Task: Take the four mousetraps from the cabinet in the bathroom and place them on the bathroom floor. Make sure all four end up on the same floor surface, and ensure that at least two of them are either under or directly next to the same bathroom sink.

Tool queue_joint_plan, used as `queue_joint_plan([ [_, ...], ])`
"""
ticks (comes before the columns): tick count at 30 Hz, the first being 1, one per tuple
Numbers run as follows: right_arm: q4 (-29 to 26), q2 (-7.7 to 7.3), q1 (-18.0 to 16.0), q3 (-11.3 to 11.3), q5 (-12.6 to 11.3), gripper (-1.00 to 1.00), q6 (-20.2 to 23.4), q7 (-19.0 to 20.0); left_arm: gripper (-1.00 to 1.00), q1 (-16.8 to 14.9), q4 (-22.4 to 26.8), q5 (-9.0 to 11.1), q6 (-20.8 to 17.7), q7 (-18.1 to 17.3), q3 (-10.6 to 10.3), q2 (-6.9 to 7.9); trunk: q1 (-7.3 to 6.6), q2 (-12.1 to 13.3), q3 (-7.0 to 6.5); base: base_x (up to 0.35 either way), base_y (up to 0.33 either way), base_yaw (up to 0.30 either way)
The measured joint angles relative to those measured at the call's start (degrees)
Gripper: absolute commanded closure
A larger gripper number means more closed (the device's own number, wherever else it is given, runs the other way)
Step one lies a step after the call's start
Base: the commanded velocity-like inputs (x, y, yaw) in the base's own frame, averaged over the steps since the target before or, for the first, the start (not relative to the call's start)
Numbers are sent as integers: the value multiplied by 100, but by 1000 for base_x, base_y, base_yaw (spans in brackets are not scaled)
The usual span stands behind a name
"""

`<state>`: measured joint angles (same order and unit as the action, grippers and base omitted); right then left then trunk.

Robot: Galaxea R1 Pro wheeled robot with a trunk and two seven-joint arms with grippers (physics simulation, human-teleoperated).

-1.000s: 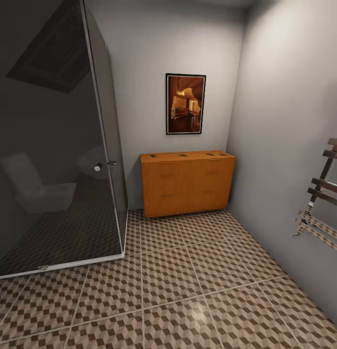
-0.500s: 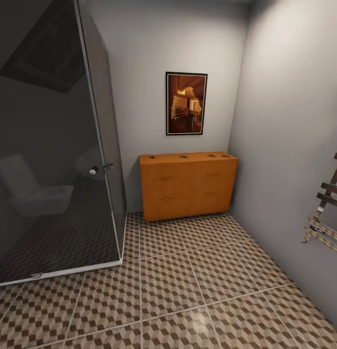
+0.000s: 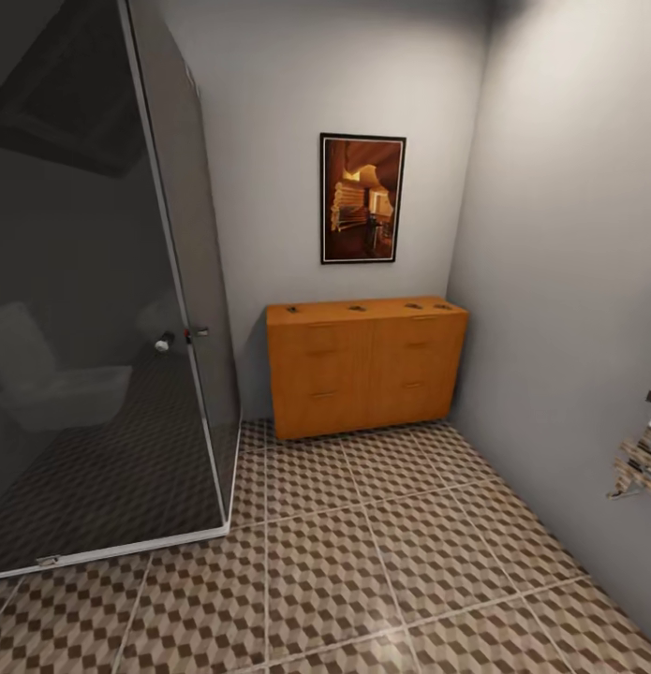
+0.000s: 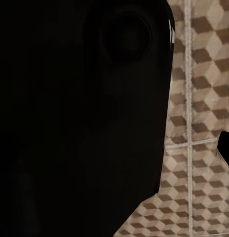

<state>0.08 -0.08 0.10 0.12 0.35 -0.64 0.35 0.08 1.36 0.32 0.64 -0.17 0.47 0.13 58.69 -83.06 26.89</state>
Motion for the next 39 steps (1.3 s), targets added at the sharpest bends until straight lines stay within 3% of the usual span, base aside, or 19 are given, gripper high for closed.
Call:
queue_joint_plan([
  [39, 0, 0, 0, -46, -49, -100, 1, -49, -100, 0, 0, 0, 8, 1, 10, -4, 0, 0, 0, 324, 0, 0],
])
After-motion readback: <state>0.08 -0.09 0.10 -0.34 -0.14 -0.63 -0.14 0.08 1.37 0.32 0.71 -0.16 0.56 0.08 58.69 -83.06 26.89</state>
